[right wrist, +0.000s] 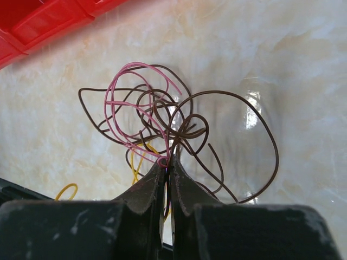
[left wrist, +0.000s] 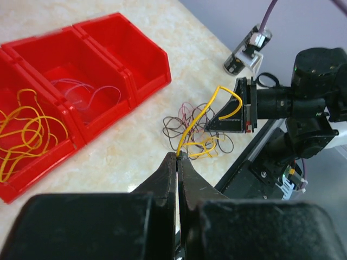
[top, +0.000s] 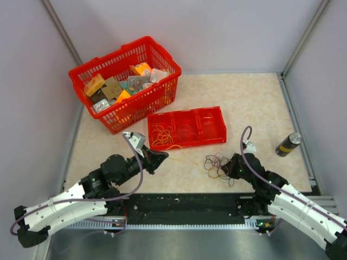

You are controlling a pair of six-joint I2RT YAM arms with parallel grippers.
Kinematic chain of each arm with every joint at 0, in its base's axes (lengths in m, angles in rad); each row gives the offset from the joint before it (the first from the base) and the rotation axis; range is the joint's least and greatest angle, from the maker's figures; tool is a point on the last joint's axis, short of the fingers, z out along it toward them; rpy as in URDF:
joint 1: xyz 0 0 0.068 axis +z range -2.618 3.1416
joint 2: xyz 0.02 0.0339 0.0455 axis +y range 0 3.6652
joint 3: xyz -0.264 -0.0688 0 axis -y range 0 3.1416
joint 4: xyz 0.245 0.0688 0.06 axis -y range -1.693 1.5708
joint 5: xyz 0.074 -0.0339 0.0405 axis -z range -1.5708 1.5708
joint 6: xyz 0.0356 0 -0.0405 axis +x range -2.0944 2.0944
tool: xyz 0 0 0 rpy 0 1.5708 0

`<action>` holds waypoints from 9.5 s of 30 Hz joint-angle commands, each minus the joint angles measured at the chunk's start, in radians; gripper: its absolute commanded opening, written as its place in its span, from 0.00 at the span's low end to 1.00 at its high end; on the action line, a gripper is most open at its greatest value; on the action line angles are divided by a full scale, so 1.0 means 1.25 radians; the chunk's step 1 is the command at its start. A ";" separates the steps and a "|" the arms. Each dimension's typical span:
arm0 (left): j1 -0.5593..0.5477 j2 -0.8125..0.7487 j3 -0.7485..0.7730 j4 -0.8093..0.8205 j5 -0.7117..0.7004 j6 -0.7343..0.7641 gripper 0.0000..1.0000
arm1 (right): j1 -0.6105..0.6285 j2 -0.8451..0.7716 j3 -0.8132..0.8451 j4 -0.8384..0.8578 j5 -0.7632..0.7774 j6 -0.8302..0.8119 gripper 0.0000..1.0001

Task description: Untangle the cables

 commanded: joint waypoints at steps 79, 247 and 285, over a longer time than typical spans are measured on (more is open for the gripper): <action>-0.004 -0.350 0.497 -0.454 -0.518 0.188 0.00 | 0.059 -0.112 0.064 -0.355 0.536 0.323 0.00; -0.015 0.213 0.067 -0.018 0.141 -0.136 0.00 | 0.077 0.122 0.159 -0.140 -0.036 0.176 0.01; 0.096 0.432 0.405 -0.276 -0.337 0.020 0.00 | 0.080 0.441 0.456 0.574 -0.309 -0.149 0.00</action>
